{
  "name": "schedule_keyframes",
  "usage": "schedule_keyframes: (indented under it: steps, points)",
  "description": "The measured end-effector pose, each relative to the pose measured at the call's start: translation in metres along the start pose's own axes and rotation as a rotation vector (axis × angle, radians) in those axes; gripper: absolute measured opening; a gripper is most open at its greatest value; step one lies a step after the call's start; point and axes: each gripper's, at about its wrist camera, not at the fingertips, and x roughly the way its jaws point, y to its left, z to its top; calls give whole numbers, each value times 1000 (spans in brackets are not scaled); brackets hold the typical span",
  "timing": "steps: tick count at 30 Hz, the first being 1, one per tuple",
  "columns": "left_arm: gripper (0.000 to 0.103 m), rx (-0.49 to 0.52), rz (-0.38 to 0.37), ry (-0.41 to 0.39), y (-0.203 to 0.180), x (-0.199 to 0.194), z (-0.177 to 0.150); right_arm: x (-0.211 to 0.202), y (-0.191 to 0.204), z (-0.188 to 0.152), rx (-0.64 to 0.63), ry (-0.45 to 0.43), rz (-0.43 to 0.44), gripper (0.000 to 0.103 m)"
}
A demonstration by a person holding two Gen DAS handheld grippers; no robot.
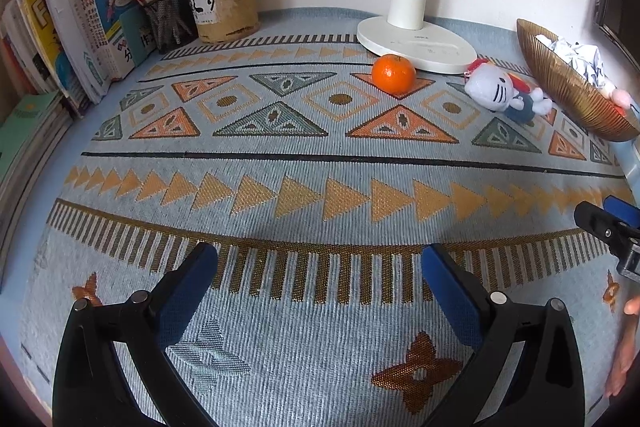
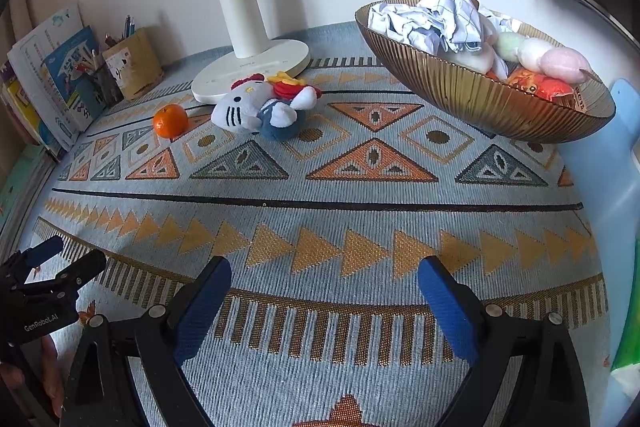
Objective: Organize objects
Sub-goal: 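Grasp the orange with the left tool while the right grasps the white cat plush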
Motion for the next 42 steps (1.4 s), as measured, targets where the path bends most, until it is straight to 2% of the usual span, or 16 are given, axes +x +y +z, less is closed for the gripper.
schedule_keyframes:
  steps: [6, 10, 29, 32, 35, 37, 39, 40, 42]
  points:
    - [102, -4, 5, 15, 0, 1, 0, 2, 0, 0, 2, 10, -2, 94]
    - [102, -24, -24, 34, 5, 4, 2, 3, 2, 1, -5, 18, -6, 97]
    - [103, -22, -23, 39, 4, 4, 1, 7, 5, 2, -30, 36, -27, 101]
    - [102, 5, -87, 59, 6, 6, 14, 8, 7, 3, -41, 48, -28, 103]
    - [102, 43, -117, 3, 3, -3, 45, 15, 15, 7, -99, 94, -62, 103]
    - [102, 94, -148, -31, -5, -4, 71, 22, 21, 19, -151, 162, -13, 103]
    - [102, 137, -151, -68, -15, 3, 91, 23, 19, 34, -127, 181, 53, 103]
    - [102, 154, -155, -79, -19, 10, 99, 22, 16, 48, -92, 160, 96, 103]
    - [102, 157, -177, -86, -26, 24, 109, 21, 14, 66, -71, 104, 121, 103]
